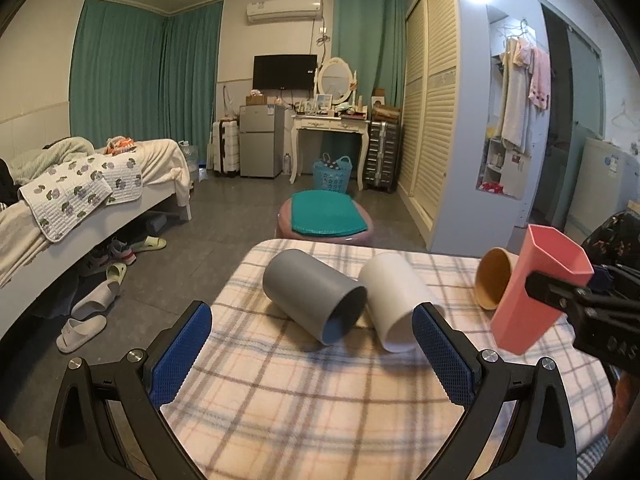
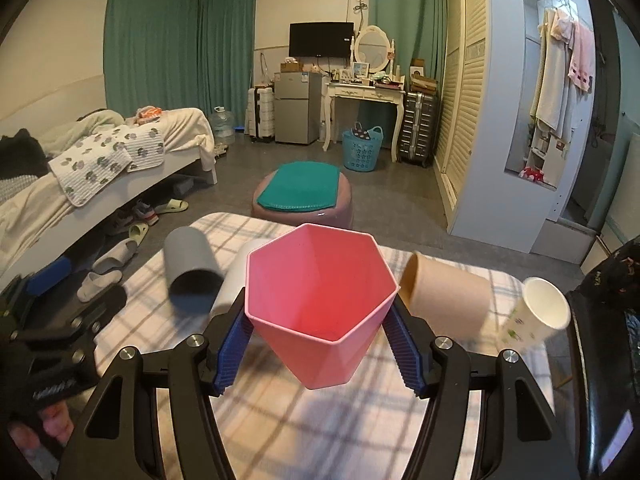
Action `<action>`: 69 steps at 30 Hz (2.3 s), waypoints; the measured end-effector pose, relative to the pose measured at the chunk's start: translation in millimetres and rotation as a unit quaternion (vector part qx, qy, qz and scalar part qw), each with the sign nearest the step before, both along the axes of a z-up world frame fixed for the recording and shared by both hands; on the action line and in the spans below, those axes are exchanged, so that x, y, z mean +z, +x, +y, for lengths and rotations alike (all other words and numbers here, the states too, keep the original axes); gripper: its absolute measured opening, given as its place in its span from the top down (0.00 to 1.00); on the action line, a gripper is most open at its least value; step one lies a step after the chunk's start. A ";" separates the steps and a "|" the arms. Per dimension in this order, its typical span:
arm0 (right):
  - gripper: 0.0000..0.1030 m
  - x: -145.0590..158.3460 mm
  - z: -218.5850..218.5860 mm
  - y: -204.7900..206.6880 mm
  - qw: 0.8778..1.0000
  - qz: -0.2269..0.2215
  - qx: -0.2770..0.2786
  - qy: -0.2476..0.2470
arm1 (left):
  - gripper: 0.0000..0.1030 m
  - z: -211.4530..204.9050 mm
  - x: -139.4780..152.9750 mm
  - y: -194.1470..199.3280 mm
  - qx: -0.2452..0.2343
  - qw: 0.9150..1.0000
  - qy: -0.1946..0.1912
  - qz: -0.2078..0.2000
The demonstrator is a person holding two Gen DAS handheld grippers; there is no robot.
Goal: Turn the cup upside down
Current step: 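Lift the pink cup with the right tool and tilt it over, then lower the pink cup onto the table and open the right tool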
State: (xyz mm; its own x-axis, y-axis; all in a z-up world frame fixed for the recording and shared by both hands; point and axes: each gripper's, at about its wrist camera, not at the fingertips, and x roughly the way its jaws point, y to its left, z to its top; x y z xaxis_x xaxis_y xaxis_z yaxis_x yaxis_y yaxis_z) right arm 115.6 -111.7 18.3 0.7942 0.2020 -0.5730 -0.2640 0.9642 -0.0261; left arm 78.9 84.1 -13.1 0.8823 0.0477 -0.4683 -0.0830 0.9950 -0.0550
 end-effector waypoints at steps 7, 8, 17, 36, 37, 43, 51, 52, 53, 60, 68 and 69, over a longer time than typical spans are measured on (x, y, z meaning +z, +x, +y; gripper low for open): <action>0.39 -1.3 -5.6 -58.6 1.000 0.019 0.008 -0.005 | 0.00 -13.5 -1.5 -26.3 -0.013 1.000 -0.001 -0.004; 0.39 -3.1 -6.3 -64.2 1.000 0.023 0.010 -0.005 | 0.00 -15.4 -2.3 -28.9 -0.014 1.000 -0.001 -0.003; 0.39 -31.4 -13.6 -105.1 0.994 0.104 0.031 0.023 | 0.00 -26.9 -12.9 -40.3 -0.024 1.000 0.005 0.010; 0.39 -77.8 -32.7 8.2 0.977 0.174 -0.053 0.115 | 0.00 -28.9 -48.8 -9.5 -0.029 0.997 0.019 0.073; 0.39 -81.3 -31.7 10.5 0.977 0.175 -0.053 0.114 | 0.00 -29.3 -49.7 -8.5 -0.029 0.997 0.020 0.075; 0.39 -89.3 -20.0 15.1 0.982 0.163 -0.046 0.082 | 0.00 -32.4 -48.8 -7.5 -0.029 0.996 0.013 0.080; 0.15 -60.7 -37.1 -2.9 0.991 0.104 -0.051 0.072 | 0.00 -50.7 -27.5 -18.6 -0.035 0.997 0.030 0.063; 0.15 -57.0 -40.7 -6.4 0.992 0.095 -0.053 0.067 | 0.00 -54.7 -24.6 -20.0 -0.038 0.997 0.030 0.060; 0.15 -52.0 -45.2 -10.6 0.993 0.083 -0.058 0.059 | 0.00 -61.1 -21.1 -22.3 -0.044 0.997 0.028 0.055; 0.14 -29.8 -91.8 -43.0 0.994 0.013 -0.101 0.034 | 0.00 -111.8 -22.7 -28.1 -0.093 0.994 0.007 0.064; 0.14 -46.5 -143.8 -50.5 0.988 0.014 -0.137 0.063 | 0.02 -156.1 -52.5 -21.1 -0.109 0.989 0.009 0.098; 0.14 -50.5 -148.7 -49.4 0.988 0.019 -0.139 0.067 | 0.02 -156.8 -56.0 -18.9 -0.105 0.989 0.009 0.102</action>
State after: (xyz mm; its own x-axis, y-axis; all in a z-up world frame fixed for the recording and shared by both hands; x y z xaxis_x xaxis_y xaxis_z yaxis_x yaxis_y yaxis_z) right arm 66.2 -260.4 -32.2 0.8084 0.0549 -0.5861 0.0141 0.9936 0.1124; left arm 60.0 -72.6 -69.1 0.7604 -0.1154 -0.6391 0.1171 0.9923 -0.0398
